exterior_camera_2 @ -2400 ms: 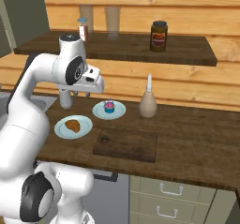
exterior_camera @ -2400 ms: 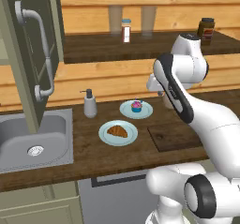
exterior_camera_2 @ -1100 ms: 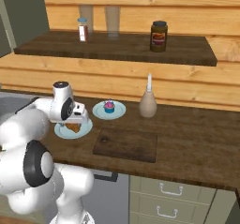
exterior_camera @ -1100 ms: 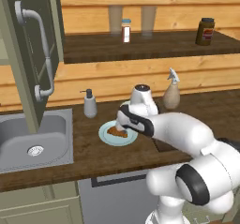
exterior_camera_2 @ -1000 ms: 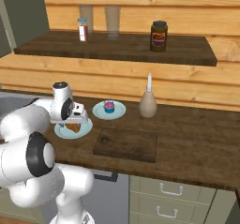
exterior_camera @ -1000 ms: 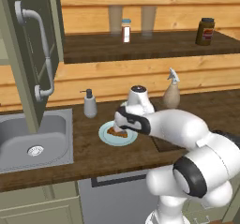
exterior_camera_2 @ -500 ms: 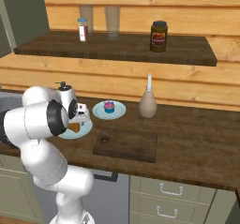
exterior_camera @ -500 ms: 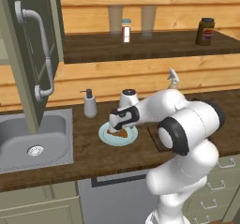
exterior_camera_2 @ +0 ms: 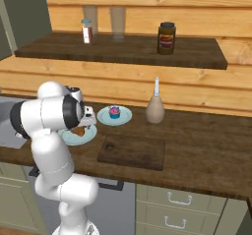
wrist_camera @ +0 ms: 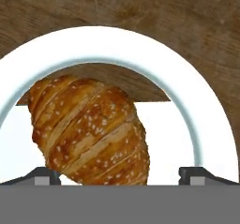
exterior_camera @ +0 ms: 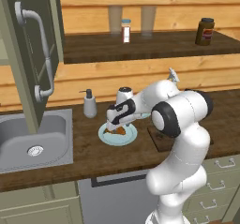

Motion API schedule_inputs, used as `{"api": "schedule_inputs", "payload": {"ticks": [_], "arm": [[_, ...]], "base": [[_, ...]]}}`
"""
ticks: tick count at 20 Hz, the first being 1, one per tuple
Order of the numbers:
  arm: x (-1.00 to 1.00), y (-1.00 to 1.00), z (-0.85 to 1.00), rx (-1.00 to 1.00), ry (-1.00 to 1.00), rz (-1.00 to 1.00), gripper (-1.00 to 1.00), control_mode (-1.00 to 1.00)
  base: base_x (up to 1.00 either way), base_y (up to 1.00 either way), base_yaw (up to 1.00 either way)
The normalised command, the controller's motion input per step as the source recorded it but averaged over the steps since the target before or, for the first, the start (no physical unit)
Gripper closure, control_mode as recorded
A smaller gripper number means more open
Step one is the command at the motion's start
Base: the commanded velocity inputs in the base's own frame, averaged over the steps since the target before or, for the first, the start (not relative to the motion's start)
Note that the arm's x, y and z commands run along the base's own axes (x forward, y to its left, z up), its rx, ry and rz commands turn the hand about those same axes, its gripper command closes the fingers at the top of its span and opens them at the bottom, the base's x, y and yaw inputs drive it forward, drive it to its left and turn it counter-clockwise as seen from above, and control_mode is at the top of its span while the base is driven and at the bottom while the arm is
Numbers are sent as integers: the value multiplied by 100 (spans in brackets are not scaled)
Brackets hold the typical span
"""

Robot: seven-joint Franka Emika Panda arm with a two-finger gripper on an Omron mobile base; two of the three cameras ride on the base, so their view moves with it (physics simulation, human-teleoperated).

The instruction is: From the different types of pastries on the counter, select a croissant and place it on the cutting board. Then retrieve a jar of jam from the cabinet and place it alongside the croissant on the cutting board.

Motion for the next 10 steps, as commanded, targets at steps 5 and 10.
{"api": "schedule_inputs", "payload": {"ticks": [5,10], "arm": [[-20,1,-17,0,1,3,-100,-100],[-8,30,-11,0,0,3,-100,-100]], "base": [[0,0,0],[0,0,0]]}}
